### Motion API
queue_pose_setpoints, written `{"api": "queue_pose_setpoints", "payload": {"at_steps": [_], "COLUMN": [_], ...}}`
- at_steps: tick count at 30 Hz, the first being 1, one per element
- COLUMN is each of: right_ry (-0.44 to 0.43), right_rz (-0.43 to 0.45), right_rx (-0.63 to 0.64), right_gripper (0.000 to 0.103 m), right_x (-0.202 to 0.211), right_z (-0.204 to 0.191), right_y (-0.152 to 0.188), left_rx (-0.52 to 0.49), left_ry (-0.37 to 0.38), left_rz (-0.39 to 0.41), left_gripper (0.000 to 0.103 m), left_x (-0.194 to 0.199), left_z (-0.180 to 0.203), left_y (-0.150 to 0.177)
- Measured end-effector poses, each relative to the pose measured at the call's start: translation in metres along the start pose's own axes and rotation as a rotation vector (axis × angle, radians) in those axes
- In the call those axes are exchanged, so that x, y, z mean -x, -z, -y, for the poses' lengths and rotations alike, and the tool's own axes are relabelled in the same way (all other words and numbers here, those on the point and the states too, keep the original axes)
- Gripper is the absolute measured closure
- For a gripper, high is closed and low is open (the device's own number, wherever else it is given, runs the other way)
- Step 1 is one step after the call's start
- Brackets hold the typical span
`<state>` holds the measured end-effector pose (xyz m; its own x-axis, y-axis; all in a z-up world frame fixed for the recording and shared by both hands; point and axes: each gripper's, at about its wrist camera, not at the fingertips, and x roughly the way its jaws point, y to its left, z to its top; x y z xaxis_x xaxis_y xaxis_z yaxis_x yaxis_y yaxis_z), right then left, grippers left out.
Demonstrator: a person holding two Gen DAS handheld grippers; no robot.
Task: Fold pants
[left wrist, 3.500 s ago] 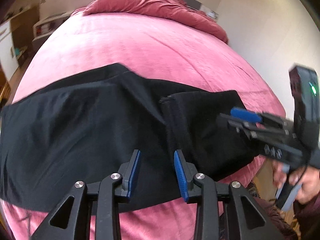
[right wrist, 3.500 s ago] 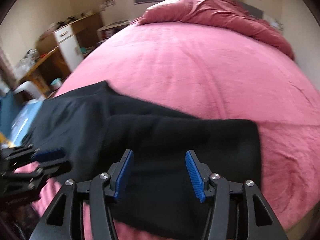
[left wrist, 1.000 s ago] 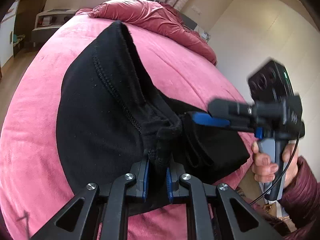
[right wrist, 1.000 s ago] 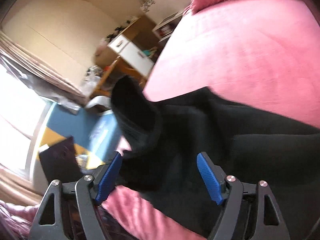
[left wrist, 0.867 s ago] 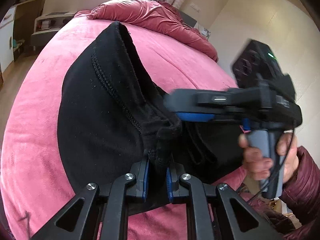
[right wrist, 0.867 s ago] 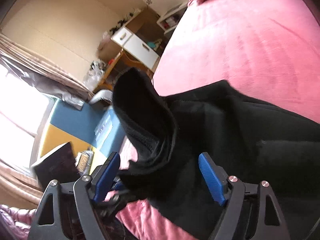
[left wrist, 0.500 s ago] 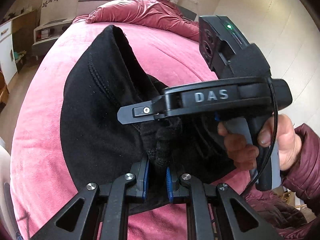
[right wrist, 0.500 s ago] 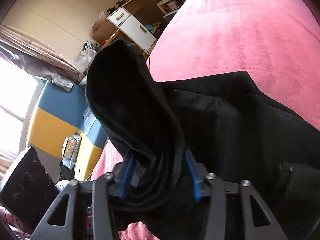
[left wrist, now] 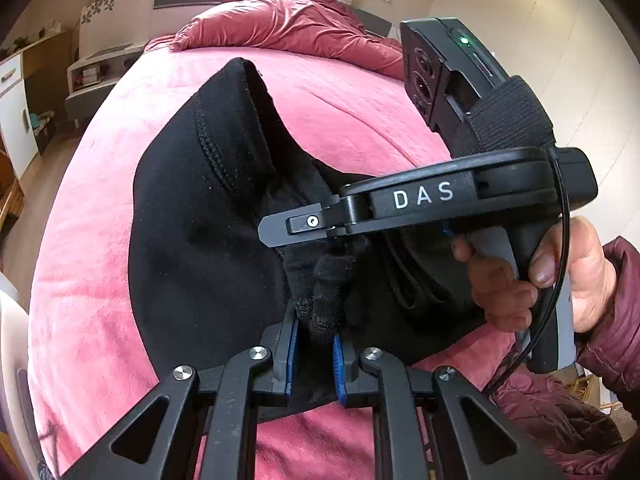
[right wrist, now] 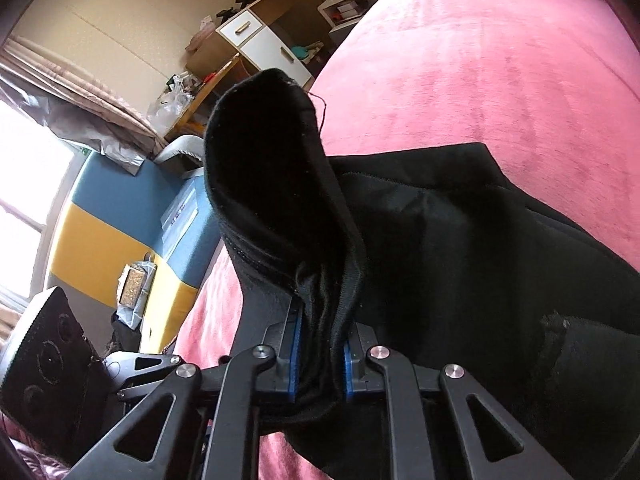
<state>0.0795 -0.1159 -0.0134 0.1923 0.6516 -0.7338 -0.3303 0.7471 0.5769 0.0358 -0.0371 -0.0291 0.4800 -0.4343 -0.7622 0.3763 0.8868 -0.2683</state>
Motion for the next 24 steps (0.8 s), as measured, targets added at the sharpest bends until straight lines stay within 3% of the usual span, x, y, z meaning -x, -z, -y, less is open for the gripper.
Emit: {"api": "queue_pose_setpoints", "payload": {"at_steps": [5,8,14,18,20,21,24], "right_ry": [0.003,-0.006,-0.012,-0.034,-0.061,-0.075,-0.116], "right_rz": [0.02,0.031,0.068,0.099,0.125,0.137,0.167], "right_rx": [0.001,-0.002,-0.016,-0.053,-0.077,-0.086,-0.097], "right_gripper": [0.089,0.089,0.089,0.09,0.09,0.09,0.09], "right_x": [0.006,0.01,0.026,0.036,0.044,0.047,0.058], "right_z": [-0.005,-0.005,0.0,0.001,0.0,-0.001,-0.009], "right_y": [0.002,0.001,0.0,0.0,-0.001,-0.002,-0.005], "left_rx": [0.005,0.016,0.138,0.2,0.229,0.241,0.301], "left_ry": [-0.006,-0.001,0.097,0.007,-0.003,0.01,0.037], "left_rz": [0.01,0.01,0.014,-0.007,-0.037,-0.055,-0.07], "left_gripper": [0.088,0.079,0.068,0.067,0.059,0.046,0.043], "left_x": [0.004,0.01,0.03,0.037,0.033,0.029,0.021], "left_z": [-0.005,-0.007,-0.034,-0.066,-0.08,-0.086,-0.098], "left_y": [0.002,0.002,0.014,0.028,0.035,0.038,0.044]}}
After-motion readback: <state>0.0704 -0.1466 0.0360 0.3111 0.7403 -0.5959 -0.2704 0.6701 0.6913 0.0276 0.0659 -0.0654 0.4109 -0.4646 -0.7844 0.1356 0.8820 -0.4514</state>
